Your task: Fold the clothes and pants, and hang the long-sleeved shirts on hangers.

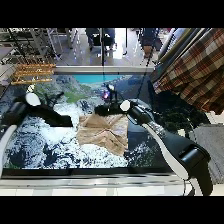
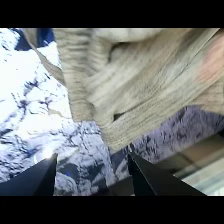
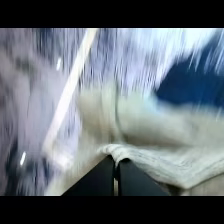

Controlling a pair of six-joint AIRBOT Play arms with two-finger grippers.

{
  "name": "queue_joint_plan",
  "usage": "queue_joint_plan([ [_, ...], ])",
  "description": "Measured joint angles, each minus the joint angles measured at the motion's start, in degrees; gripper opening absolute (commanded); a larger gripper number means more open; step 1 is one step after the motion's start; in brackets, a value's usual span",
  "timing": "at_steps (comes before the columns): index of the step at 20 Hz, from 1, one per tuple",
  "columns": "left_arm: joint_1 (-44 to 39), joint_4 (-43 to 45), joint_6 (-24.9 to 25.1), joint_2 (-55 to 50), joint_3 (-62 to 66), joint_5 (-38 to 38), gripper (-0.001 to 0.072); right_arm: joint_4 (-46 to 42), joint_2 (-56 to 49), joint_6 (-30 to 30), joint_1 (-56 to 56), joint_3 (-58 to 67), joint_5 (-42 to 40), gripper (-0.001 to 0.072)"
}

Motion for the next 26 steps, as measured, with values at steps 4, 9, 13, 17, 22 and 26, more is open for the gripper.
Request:
queue_joint_plan([
  [4, 1.0, -1.0, 0.0, 2.9, 0.0, 5.0, 0.0482, -2.3, -2.0, -0.2, 1.4, 2.3, -15.3, 0.0705],
  [9, -3.0, -3.2, 0.7, -1.6, 0.0, 7.3, 0.0477, -6.4, -1.0, 2.5, -2.6, 2.9, -4.2, 0.0565],
  [13, -7.5, -3.8, 3.1, -7.8, 0.0, 7.9, 0.0243, -9.5, 3.4, 5.5, -11.1, 0.5, 12.4, 0.0582],
  [17, -9.4, -3.6, 4.3, -12.9, 0.0, 8.4, 0.0022, -8.3, 7.5, 6.5, -19.4, -6.7, 29.4, 0.0657],
  [22, -9.3, 1.2, 2.8, -15.4, 0.0, 7.9, 0.0021, -0.9, 8.1, 4.8, -23.6, -18.7, 31.1, 0.0667],
  [26, -9.0, 2.9, 2.3, -15.8, 0.0, 6.6, 0.0022, 7.7, 5.2, 0.7, -24.2, -23.2, 26.1, 0.0649],
])
